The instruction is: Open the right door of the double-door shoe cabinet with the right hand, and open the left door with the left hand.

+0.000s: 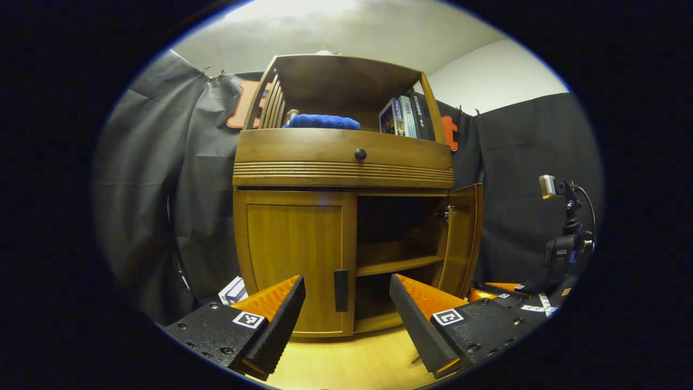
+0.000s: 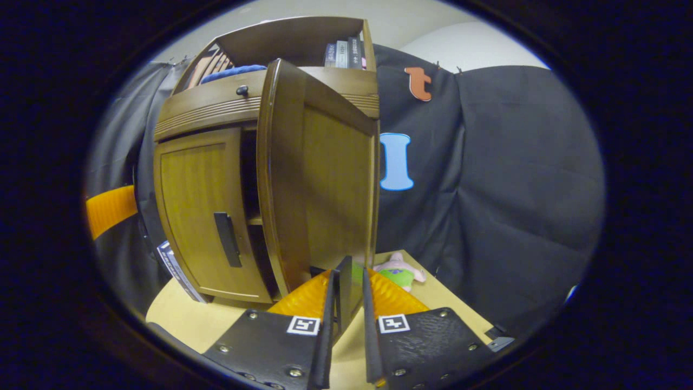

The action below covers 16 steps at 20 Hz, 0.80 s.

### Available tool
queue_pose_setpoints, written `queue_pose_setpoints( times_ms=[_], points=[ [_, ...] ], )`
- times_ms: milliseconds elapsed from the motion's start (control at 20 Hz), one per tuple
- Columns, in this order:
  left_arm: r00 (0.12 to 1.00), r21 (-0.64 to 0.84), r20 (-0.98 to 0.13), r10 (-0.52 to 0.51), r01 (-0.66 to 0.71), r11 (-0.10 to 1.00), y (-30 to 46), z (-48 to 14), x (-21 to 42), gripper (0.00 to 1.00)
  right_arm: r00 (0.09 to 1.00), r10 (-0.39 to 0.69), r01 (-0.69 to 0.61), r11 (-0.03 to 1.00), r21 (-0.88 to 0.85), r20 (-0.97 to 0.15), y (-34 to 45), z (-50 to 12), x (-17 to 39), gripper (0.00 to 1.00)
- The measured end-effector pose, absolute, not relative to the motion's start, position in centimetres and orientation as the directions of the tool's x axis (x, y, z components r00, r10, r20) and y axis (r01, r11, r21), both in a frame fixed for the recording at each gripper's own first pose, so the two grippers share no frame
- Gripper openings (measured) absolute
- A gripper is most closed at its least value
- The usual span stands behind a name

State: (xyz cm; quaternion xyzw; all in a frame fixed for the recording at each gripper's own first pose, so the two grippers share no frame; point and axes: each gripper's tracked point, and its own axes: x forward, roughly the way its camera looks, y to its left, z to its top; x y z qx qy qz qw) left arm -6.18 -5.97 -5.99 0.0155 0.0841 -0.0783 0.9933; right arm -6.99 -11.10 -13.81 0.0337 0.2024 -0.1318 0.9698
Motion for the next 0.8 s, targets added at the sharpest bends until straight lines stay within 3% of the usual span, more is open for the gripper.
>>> queue_pose_setpoints(
  times_ms=[350,500,800],
  points=[
    [0.96,-0.008,-0.188,-0.205,0.207,0.978,-8.3,-6.9,-5.6,0.99,0.854,-0.338,0.355,0.934,-0.032,-0.395,-15.8,-13.5,-9.5,0.25],
    [0.954,-0.018,-0.197,-0.224,0.225,0.974,-9.0,-7.5,-5.5,0.99,0.829,-0.398,0.415,0.909,-0.044,-0.393,-18.8,-13.7,-10.7,0.03],
    [0.947,-0.029,-0.223,-0.23,0.229,0.973,-9.5,-8.8,-4.9,0.99,0.802,-0.457,0.473,0.879,-0.057,-0.385,-22.4,-13.8,-12.2,0.03]
  ],
)
